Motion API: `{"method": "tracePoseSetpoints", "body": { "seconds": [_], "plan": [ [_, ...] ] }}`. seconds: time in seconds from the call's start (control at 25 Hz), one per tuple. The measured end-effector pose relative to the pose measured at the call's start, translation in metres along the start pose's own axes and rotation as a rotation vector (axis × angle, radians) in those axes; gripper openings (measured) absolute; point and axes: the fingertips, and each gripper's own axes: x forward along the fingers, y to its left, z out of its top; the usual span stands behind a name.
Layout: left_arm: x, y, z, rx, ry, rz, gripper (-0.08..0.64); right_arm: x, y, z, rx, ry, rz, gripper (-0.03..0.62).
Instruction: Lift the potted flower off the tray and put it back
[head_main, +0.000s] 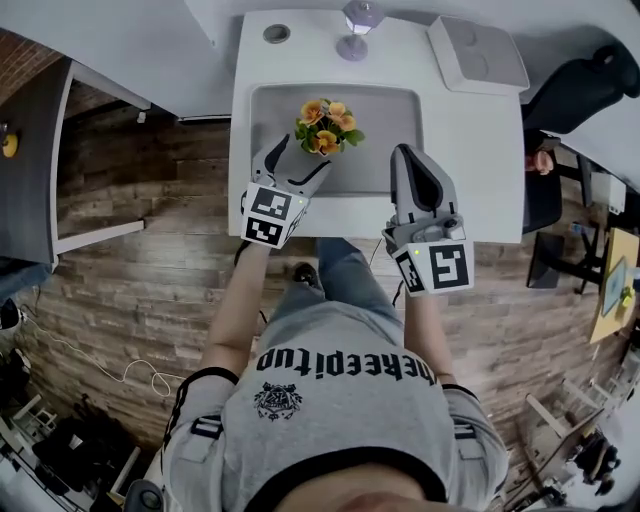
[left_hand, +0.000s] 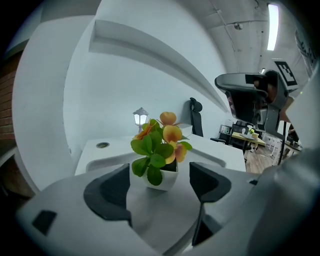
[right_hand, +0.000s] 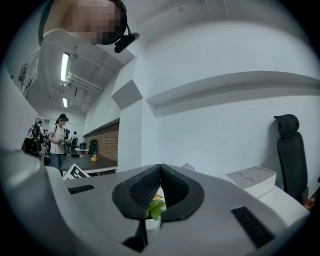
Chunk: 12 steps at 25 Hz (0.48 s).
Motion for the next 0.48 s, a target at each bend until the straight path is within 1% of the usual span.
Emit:
{"method": "tracePoseSetpoints", "body": {
  "seconds": [0.2,0.48],
  "plan": [
    [0.017,0.002,-0.011,0.015,0.045,0.003,0.356,0.0,-0.013,-0.006,0.006,0.011,-0.013,0.003],
    [0.037,0.001,-0.011,0.034,0.066,-0.005,0.358,0.002,-0.026,-0.012,0.014,0.025,-0.019,0.003]
  ]
}}
